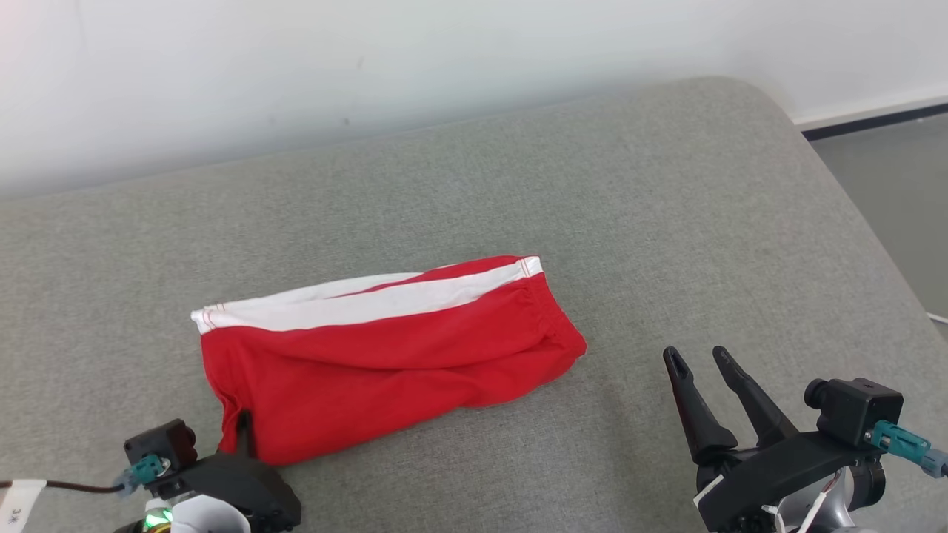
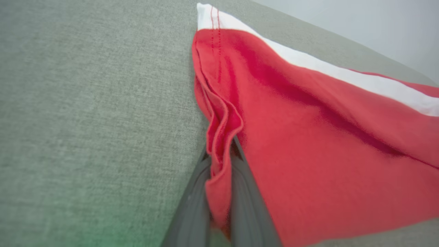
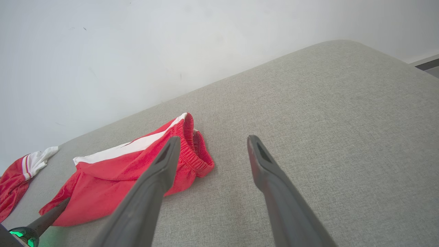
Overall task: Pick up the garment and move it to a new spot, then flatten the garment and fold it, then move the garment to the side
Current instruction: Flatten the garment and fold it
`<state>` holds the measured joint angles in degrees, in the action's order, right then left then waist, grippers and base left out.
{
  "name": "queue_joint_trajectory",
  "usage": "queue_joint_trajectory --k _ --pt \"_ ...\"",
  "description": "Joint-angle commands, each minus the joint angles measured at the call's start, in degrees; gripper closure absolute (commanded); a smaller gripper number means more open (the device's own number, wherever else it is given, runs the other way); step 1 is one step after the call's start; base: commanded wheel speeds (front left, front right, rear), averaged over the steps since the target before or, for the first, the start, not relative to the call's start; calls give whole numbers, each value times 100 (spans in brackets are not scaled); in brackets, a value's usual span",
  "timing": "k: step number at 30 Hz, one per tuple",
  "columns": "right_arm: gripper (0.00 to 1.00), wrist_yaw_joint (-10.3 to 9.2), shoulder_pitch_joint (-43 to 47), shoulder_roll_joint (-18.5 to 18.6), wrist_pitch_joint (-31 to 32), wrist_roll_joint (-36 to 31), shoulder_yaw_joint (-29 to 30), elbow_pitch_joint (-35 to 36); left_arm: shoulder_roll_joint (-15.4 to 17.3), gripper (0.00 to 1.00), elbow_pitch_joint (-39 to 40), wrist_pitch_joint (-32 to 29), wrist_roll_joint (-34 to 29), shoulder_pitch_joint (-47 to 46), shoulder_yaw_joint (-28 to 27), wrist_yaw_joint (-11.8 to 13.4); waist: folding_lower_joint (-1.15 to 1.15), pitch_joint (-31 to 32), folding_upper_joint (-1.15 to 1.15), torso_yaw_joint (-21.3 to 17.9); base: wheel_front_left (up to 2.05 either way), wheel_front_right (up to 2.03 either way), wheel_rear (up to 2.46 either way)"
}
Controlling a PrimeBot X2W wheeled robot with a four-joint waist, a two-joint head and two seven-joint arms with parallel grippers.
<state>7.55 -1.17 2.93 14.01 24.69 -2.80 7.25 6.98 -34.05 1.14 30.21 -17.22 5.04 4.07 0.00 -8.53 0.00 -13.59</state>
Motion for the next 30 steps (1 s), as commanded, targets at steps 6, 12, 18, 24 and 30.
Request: queue_joint_trajectory --k 6,12,18,24,30 --pt "0 -14 45 -7 46 -31 7 42 -9 13 699 -165 -13 397 1 275 0 141 0 115 0 0 0" --pt "0 -14 2 -6 327 -181 -39 -7 -3 0 967 -115 -145 615 60 475 0 155 0 157 0 0 0" --pt "0 -14 -195 -8 1305 -498 128 36 27 0 1520 705 -325 872 185 225 0 196 0 426 0 0 0" --pt "0 -14 -512 -8 2264 -751 337 77 48 0 2379 1362 -732 1244 464 -167 0 326 0 857 0 0 0" --pt "0 -14 -916 -5 2895 -1061 589 -61 89 0 3134 1405 -1121 1593 453 -479 0 392 0 1278 0 0 0"
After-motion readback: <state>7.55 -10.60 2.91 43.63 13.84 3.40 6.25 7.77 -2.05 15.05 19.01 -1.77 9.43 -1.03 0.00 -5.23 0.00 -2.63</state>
